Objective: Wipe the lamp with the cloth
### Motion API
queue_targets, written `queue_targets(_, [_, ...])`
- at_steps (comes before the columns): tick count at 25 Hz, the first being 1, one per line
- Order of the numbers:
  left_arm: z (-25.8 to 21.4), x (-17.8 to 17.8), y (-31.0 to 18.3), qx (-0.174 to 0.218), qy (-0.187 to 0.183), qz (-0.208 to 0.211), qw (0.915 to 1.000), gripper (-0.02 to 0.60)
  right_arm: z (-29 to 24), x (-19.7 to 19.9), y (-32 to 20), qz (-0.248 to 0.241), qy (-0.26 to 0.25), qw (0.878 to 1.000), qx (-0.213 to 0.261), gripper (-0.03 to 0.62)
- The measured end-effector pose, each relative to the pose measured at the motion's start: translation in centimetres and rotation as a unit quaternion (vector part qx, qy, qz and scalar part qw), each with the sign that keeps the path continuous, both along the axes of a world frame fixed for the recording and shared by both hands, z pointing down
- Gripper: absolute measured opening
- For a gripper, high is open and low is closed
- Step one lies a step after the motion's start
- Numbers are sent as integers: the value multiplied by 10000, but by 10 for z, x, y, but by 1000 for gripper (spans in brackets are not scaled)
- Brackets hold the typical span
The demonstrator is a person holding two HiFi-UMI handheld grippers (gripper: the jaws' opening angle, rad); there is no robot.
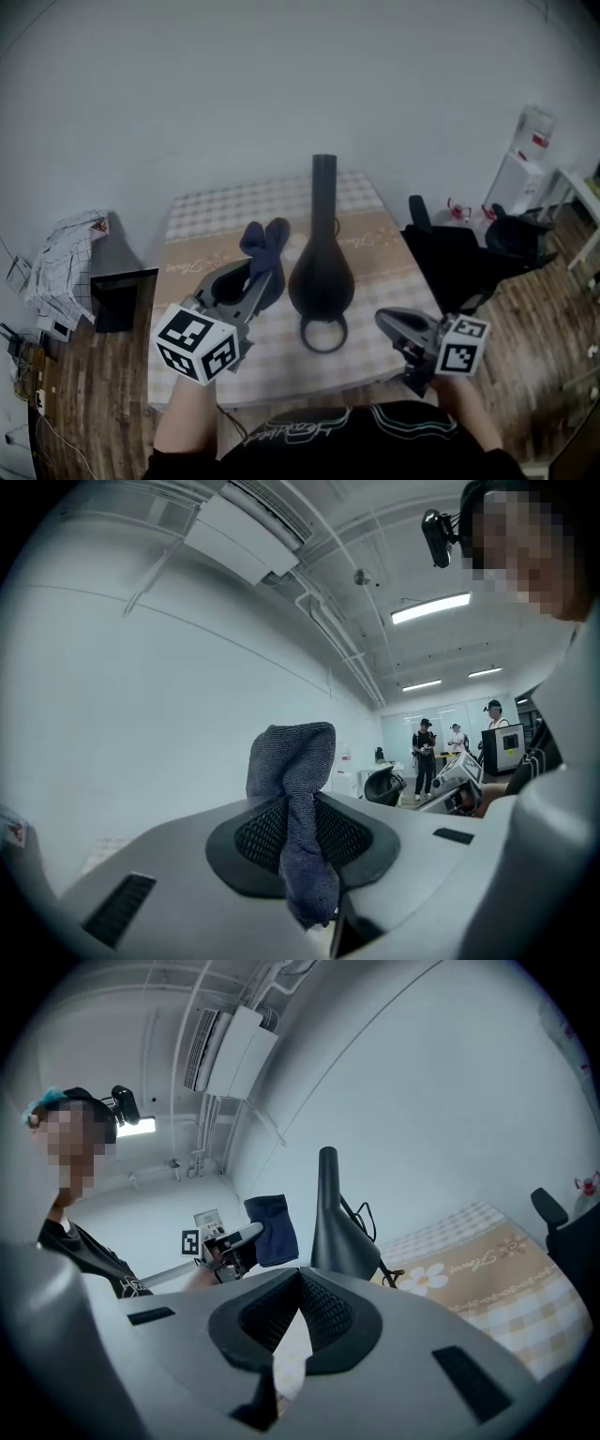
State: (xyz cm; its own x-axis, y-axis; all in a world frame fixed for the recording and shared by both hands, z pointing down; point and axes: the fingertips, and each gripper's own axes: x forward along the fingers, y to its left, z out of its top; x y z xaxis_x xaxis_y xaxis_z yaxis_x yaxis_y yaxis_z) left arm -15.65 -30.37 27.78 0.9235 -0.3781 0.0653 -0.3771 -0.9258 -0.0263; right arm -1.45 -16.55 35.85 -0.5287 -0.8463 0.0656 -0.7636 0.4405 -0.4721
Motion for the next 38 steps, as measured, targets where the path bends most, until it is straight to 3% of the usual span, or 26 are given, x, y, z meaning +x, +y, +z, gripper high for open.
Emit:
queue_targets(7, [-23, 30, -39, 534, 25, 353, 9979, 72, 5, 5, 2, 578, 7, 9983, -105, 11])
queue_targets(19, [-42, 81, -101, 919, 295, 716, 9928, 72, 27, 17, 4, 1369, -72, 9900, -339, 11])
queue_targets(28, [-39, 106, -113, 864, 512, 1080, 9891, 72, 47, 30, 16, 1782, -151, 9826, -507, 11])
queue_targets(38, [-26, 124, -100, 705, 660, 1592, 9825, 72, 48, 29, 19, 1831, -127, 9812, -593, 11])
